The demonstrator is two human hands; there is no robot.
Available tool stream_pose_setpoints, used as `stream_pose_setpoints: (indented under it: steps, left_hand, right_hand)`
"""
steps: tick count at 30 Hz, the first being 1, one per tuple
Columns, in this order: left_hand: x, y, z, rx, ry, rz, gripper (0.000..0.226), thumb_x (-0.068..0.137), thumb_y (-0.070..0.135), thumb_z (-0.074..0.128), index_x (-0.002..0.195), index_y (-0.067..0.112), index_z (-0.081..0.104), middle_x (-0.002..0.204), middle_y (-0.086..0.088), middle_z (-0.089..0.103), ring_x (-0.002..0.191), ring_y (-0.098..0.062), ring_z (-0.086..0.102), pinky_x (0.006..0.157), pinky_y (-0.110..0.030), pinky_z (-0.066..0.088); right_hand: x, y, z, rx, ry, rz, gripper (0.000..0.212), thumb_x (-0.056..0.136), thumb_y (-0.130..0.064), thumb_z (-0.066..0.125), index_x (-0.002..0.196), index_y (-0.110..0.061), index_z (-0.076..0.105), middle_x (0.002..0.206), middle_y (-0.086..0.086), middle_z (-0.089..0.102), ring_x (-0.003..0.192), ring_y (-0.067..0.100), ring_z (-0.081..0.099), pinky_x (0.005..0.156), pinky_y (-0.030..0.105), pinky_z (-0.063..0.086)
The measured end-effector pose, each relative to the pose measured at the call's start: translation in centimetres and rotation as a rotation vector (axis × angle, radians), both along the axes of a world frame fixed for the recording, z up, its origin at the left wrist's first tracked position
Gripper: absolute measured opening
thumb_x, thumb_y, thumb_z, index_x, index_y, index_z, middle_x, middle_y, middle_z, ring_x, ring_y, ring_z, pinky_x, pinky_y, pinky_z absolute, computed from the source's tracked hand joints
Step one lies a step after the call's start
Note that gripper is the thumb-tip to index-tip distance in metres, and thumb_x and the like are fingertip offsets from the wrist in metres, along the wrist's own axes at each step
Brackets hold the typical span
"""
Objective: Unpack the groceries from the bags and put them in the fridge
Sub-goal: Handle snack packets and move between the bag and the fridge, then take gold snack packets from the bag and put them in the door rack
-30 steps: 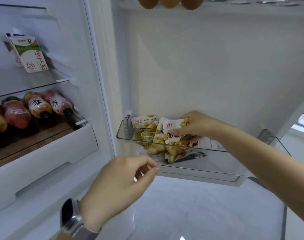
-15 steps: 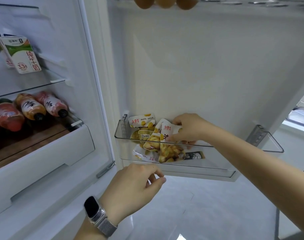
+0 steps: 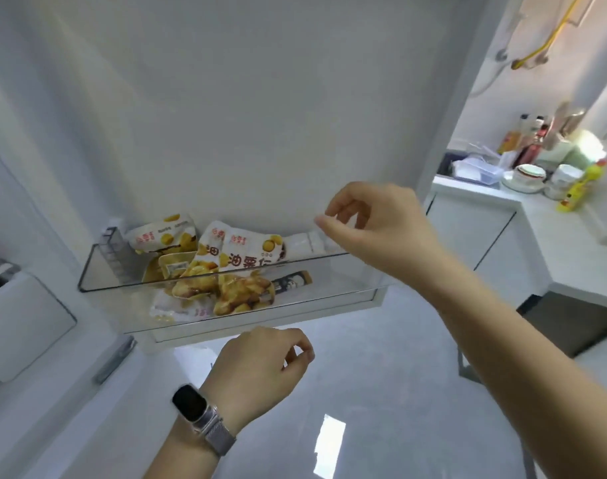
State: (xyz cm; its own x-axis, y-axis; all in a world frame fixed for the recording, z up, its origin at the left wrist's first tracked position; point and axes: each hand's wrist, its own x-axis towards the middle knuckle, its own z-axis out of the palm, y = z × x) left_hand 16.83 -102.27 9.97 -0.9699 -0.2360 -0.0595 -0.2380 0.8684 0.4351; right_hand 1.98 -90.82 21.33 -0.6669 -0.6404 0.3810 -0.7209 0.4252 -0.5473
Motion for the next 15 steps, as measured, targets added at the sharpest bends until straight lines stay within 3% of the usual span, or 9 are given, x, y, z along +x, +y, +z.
stream_pose_setpoints:
  steps: [2, 5, 9, 15]
  left_hand:
    - [-1.7, 1.4, -0.5, -0.044, -0.013, -0.057, 0.023, 0.093, 0.049, 0.042, 0.107, 0.042, 0.059, 0.09, 0.02, 0.066, 0.084, -0.004, 0.059, 0.073, -0.023, 0.048]
    - [-4.1, 3.6, -1.1, -0.084, -0.027, -0.121, 0.026, 0.093, 0.051, 0.041, 0.112, 0.042, 0.057, 0.093, 0.018, 0.066, 0.087, -0.005, 0.059, 0.075, -0.025, 0.048]
    - [-7.9, 7.2, -1.9, -0.105, -0.018, -0.192, 0.028, 0.093, 0.05, 0.044, 0.116, 0.039, 0.055, 0.091, 0.017, 0.067, 0.088, -0.006, 0.061, 0.071, -0.025, 0.046]
    - [-13.7, 14.9, -3.3, -0.18, -0.031, -0.349, 0.04, 0.093, 0.054, 0.04, 0.129, 0.039, 0.045, 0.099, 0.016, 0.068, 0.102, -0.009, 0.06, 0.075, -0.027, 0.045]
  right_hand:
    - [-0.5, 3.5, -0.4, -0.124, 0.032, -0.118, 0.016, 0.081, -0.04, 0.071, 0.075, -0.026, 0.065, 0.062, -0.015, 0.06, 0.057, 0.001, 0.053, 0.057, 0.018, 0.042]
    - [-1.9, 9.1, -1.7, -0.012, 0.04, -0.265, 0.021, 0.081, -0.046, 0.069, 0.077, -0.025, 0.067, 0.064, -0.013, 0.062, 0.059, 0.003, 0.057, 0.058, 0.025, 0.049]
    - [-4.3, 16.6, -5.4, 0.253, -0.137, -0.421, 0.024, 0.08, -0.05, 0.065, 0.093, -0.03, 0.066, 0.078, -0.014, 0.065, 0.073, 0.006, 0.062, 0.07, 0.036, 0.057]
    - [-6.0, 27.1, -11.2, 0.495, -0.319, -0.568, 0.044, 0.08, -0.048, 0.065, 0.12, -0.033, 0.056, 0.108, -0.011, 0.065, 0.096, 0.011, 0.062, 0.082, 0.032, 0.054]
